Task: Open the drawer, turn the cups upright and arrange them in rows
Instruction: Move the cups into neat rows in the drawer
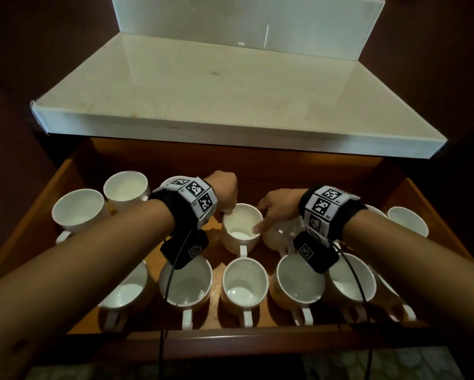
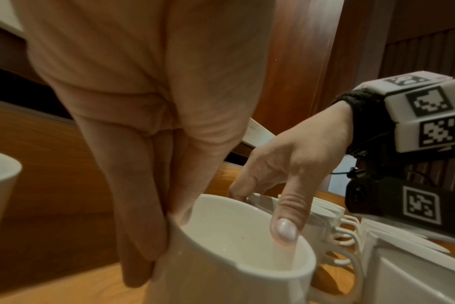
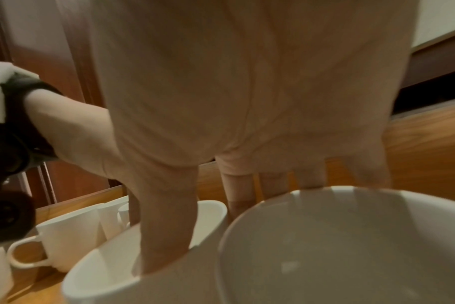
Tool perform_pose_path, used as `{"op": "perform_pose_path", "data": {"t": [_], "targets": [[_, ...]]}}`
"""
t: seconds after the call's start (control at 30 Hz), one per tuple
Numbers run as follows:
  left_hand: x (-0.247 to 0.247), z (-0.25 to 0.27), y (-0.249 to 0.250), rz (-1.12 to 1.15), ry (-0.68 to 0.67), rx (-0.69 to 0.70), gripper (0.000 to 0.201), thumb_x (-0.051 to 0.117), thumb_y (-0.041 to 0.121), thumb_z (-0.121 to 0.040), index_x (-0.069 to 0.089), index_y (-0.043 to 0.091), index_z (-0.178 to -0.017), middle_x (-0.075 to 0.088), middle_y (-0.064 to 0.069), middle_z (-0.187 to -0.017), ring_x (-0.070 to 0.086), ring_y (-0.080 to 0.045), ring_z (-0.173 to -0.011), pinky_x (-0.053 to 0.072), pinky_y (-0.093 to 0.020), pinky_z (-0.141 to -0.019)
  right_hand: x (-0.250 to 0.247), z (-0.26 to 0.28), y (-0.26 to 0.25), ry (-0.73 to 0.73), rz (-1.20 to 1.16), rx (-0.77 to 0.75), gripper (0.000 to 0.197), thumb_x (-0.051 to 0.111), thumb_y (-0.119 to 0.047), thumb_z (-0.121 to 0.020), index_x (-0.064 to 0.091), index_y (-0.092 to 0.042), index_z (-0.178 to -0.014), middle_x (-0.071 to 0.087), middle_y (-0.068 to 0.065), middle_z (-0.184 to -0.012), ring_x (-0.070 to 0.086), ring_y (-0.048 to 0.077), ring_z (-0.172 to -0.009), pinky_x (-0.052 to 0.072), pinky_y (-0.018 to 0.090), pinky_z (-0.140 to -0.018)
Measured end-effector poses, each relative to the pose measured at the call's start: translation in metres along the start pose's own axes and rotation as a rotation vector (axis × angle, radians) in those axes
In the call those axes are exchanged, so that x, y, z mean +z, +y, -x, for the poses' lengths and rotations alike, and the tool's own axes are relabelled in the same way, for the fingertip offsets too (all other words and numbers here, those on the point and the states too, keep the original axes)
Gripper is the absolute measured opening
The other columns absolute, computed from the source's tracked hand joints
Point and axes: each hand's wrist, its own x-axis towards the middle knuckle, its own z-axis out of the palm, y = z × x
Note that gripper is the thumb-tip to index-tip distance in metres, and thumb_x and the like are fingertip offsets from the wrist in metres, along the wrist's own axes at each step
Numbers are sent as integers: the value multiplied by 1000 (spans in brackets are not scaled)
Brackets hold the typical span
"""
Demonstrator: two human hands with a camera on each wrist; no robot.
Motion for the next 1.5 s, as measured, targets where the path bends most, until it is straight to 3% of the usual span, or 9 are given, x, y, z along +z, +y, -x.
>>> {"op": "perform_pose_path", "data": {"t": [0.27,0.47,0.6,0.7,0.83,1.0,1.17,1.33,1.5], "targets": [[3,5,-1,5,-15,30,19,66,1,-84,73,0,-102,75,-14,-97,73,-26,-86,61,-33,-73,4,1,-2,12,-6,16,54,65,-54,-84,64,-16,-122,63,1,-119,54,18,-101,41,29,-81],[-5,12,-8,96,-12,4,20,67,15,-87,72,1,-101,74,-16,-95,74,-27,-85,62,-34,-69,-4,8,-5,85,-17,-1,65,60,-56,-87,49,-19,-138,52,-1,-138,49,21,-123,41,32,-95],[-29,18,-28,110,214,-51,22,66,22,-88,73,9,-104,74,-11,-101,66,-23,-79,57,-31,-72,-22,0,-17,229,-35,-52,66,56,-58,-88,47,-19,-141,50,2,-142,46,23,-129,39,30,-98],[-40,22,-56,0,297,-116,29,69,25,-84,71,10,-109,71,-10,-111,65,-28,-99,55,-34,-82,-31,-15,-41,308,-59,-107,65,58,-55,-88,47,-17,-140,53,5,-140,49,25,-127,42,30,-96],[-42,23,-87,-115,228,-195,44,72,27,-81,64,5,-119,67,-14,-120,62,-31,-111,53,-37,-90,-31,-36,-82,291,12,-148,64,56,-52,-90,48,-11,-138,54,11,-138,52,30,-123,46,31,-93],[-44,21,-108,-106,166,-201,24,64,11,-85,66,-1,-106,68,-17,-110,64,-32,-100,51,-34,-75,-43,-56,-116,258,-7,-174,62,50,-39,-98,28,-20,-152,40,5,-152,43,24,-135,38,29,-103],[-38,13,-119,-161,191,-41,29,57,6,-85,71,9,-110,70,-13,-113,64,-31,-107,53,-38,-89,-54,-63,-121,268,124,-124,39,55,-17,-93,60,-18,-132,59,4,-134,56,25,-121,46,31,-96],[-37,11,-118,7,148,87,38,55,7,-88,68,20,-122,68,-3,-124,63,-22,-116,50,-30,-95,-42,-54,-107,220,116,-14,31,64,-30,-87,72,-12,-112,70,5,-113,64,25,-105,50,28,-82],[-31,19,-106,69,109,108,37,59,5,-86,70,17,-119,70,-2,-121,65,-19,-111,50,-24,-88,-26,-47,-93,182,37,59,33,66,-39,-87,72,-6,-90,65,5,-84,59,22,-79,38,24,-53]]}}
